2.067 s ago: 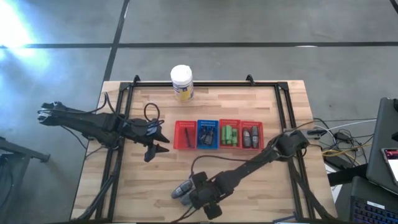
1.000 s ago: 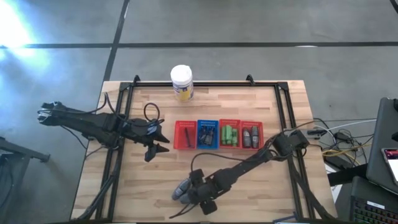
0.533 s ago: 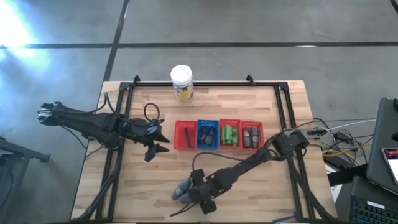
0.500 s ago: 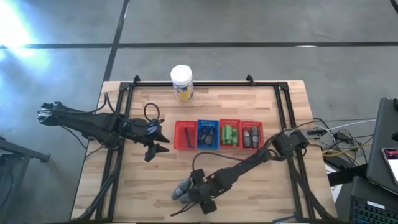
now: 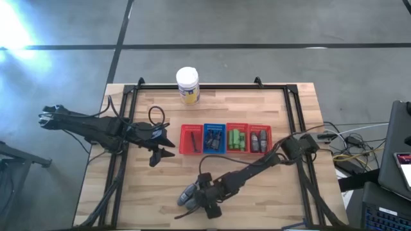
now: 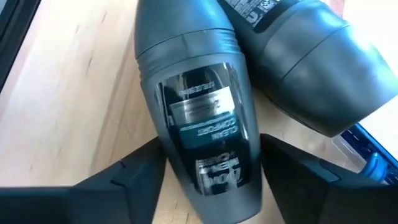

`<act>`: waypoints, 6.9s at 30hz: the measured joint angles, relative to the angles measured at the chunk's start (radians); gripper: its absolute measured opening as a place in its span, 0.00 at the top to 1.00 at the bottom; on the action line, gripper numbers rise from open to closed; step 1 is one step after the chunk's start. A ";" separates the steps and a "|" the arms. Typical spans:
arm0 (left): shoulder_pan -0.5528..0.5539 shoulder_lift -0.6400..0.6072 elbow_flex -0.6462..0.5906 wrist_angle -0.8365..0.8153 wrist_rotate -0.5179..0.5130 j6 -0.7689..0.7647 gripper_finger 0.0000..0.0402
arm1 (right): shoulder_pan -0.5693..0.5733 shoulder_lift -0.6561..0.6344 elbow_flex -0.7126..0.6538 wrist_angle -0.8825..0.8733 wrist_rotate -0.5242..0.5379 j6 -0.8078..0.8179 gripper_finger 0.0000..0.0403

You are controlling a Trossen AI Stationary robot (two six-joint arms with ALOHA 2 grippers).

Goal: Pick & Place Travel size toiletries
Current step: Put the gray deodorant into the right red bin

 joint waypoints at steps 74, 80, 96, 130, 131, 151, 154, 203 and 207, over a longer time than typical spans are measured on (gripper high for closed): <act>-0.258 0.251 0.002 0.505 -0.453 1.004 0.40 | -0.249 -0.370 0.129 -0.433 -0.110 0.497 0.58; -0.259 0.251 0.001 0.498 -0.452 1.007 0.27 | -0.250 -0.370 0.129 -0.433 -0.110 0.489 0.58; -0.253 0.361 0.001 0.570 -0.457 1.127 0.22 | -0.250 -0.370 0.129 -0.430 -0.149 0.486 0.58; -0.240 0.353 0.000 0.542 -0.554 0.968 0.49 | -0.189 -0.454 0.129 -0.624 0.096 0.620 0.23; -0.238 0.347 0.000 0.541 -0.550 0.923 0.49 | -0.183 -0.460 0.129 -0.624 0.123 0.628 0.22; 0.094 0.251 0.000 0.544 0.150 0.163 0.49 | -0.096 -0.537 0.129 -0.643 0.482 0.729 0.13; 0.099 0.249 0.002 0.561 0.166 0.155 0.49 | -0.091 -0.537 0.129 -0.643 0.511 0.757 0.15; 0.124 0.248 0.084 0.733 0.357 0.101 0.49 | -0.094 -0.539 0.129 -0.314 0.467 0.462 0.33; 0.124 0.248 0.084 0.730 0.364 0.096 0.49 | -0.092 -0.539 0.129 -0.314 0.466 0.463 0.39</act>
